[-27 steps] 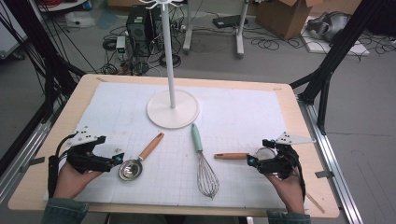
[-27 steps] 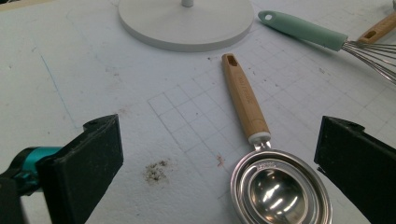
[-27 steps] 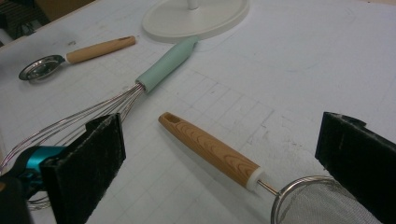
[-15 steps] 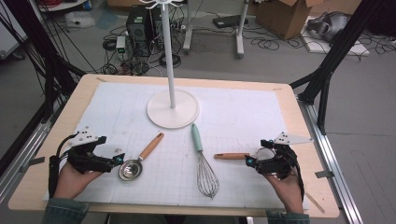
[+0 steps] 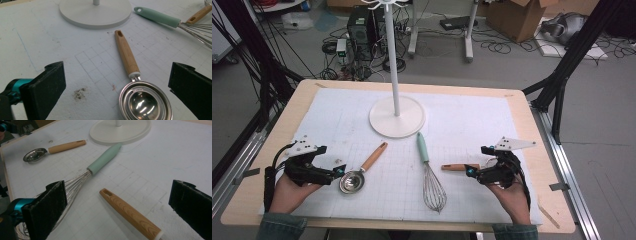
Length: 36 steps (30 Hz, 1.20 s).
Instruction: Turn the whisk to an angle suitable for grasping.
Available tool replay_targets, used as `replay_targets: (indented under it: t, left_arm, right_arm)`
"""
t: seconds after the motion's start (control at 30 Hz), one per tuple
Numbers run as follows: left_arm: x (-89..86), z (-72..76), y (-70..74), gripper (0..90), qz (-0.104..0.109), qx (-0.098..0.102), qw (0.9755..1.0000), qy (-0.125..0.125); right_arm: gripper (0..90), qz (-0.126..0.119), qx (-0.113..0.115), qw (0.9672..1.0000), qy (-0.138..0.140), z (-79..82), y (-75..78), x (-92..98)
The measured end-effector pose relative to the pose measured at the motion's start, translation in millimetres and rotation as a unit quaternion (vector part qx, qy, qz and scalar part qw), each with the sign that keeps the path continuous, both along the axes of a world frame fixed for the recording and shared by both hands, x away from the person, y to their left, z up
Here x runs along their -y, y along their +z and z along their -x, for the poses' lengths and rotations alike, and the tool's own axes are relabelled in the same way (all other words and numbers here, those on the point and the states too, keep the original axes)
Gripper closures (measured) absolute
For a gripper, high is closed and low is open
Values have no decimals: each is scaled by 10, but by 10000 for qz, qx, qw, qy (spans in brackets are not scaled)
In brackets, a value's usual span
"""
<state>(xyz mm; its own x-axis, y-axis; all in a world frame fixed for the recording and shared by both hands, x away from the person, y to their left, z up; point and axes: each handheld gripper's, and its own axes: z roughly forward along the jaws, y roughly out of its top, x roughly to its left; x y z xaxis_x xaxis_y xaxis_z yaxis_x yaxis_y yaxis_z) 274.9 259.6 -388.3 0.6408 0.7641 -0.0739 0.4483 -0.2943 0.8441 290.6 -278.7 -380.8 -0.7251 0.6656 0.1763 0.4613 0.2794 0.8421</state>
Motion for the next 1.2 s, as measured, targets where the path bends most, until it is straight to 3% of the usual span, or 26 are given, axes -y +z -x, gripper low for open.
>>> replay_targets:
  t: [0.4, 0.7, 1.0, 1.17, 1.2]
  left_arm:
    - [-16, 17, 31, 17, 34, 55, 10000, 0]
    - [-2, 7, 19, 17, 51, 30, 10000, -34]
    - [15, 6, 4, 17, 39, 1, 10000, -61]
    - [21, 9, 13, 17, 46, 9, 10000, -66]
    - [21, 9, 13, 17, 46, 9, 10000, -66]
  right_arm:
    - [15, 159, -97, 9997, 153, -131, 103, -255]
    - [15, 284, -255, 9985, 388, -245, 96, -457]
    - [16, 391, -457, 9973, 432, -367, 39, -589]
    - [193, 408, -578, 9960, 540, -423, 19, -668]
    - [166, 424, -595, 9958, 549, -437, 13, -683]
